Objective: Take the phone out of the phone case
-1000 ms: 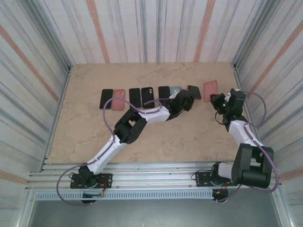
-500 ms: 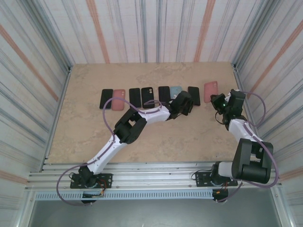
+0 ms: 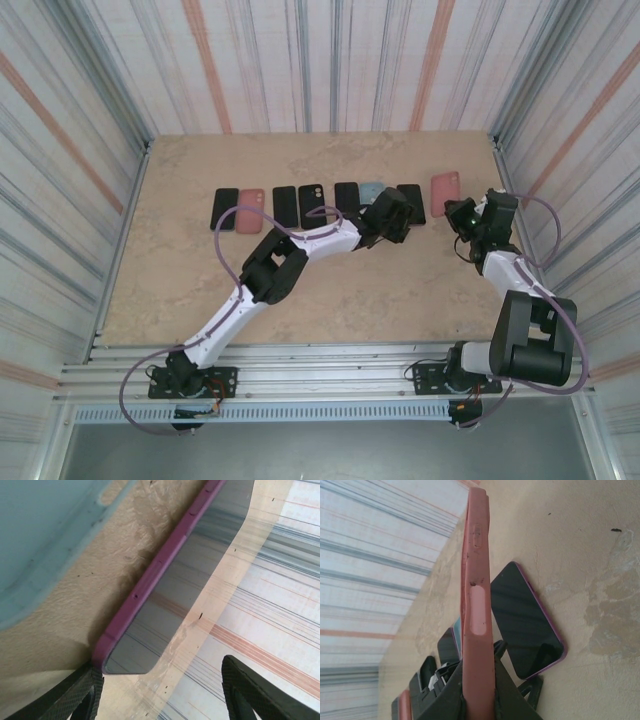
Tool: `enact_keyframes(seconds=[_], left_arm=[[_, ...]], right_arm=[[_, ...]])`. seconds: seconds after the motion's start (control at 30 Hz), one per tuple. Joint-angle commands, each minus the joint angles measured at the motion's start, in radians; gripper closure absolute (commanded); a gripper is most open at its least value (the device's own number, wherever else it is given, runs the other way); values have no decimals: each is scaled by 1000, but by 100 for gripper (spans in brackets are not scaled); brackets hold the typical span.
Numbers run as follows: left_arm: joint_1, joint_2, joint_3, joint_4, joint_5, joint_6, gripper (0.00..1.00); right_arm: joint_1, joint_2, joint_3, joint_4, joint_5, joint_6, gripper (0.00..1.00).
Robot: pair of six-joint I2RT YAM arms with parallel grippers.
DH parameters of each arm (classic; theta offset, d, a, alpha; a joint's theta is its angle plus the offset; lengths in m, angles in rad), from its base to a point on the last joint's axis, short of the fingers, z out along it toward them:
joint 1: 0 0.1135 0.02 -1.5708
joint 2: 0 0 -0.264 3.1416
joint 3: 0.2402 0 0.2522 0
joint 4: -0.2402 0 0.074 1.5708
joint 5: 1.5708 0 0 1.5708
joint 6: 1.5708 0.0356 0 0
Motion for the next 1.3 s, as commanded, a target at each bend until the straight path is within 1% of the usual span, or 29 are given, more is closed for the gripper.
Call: enact_keyframes(seconds=[0.0, 0.17, 0.3, 0.47, 0.67, 0.93, 1.07, 1.13, 1.2, 1.27], left_arm=[[4, -36, 16, -76, 23, 1, 31], [7, -82, -28, -97, 27, 2, 28], [15, -106, -64, -72, 34, 9, 27], [29, -162, -86, -20, 64, 71, 26], [50, -265, -201, 60, 78, 126, 25], [58, -317, -236, 114, 118, 158, 24], [66, -343, -268, 127, 130, 175, 22], [70, -354, -276, 125, 137, 183, 22], [70, -362, -282, 126, 139, 189, 21], [71, -361, -284, 139, 146, 186, 20]], right_arm=[[-6, 17, 22, 6, -4, 15, 98], [-12, 47, 38, 1, -9, 5, 98], [-17, 87, 52, 8, -14, -16, 98], [-31, 193, 96, 39, -53, -41, 98], [-44, 335, 179, 38, -88, -83, 97], [-58, 502, 276, 67, -154, -81, 95], [-60, 546, 304, 55, -167, -76, 94], [-62, 559, 310, 50, -175, -72, 91], [-62, 572, 320, 38, -186, -72, 84], [-62, 582, 330, 17, -198, -74, 79]])
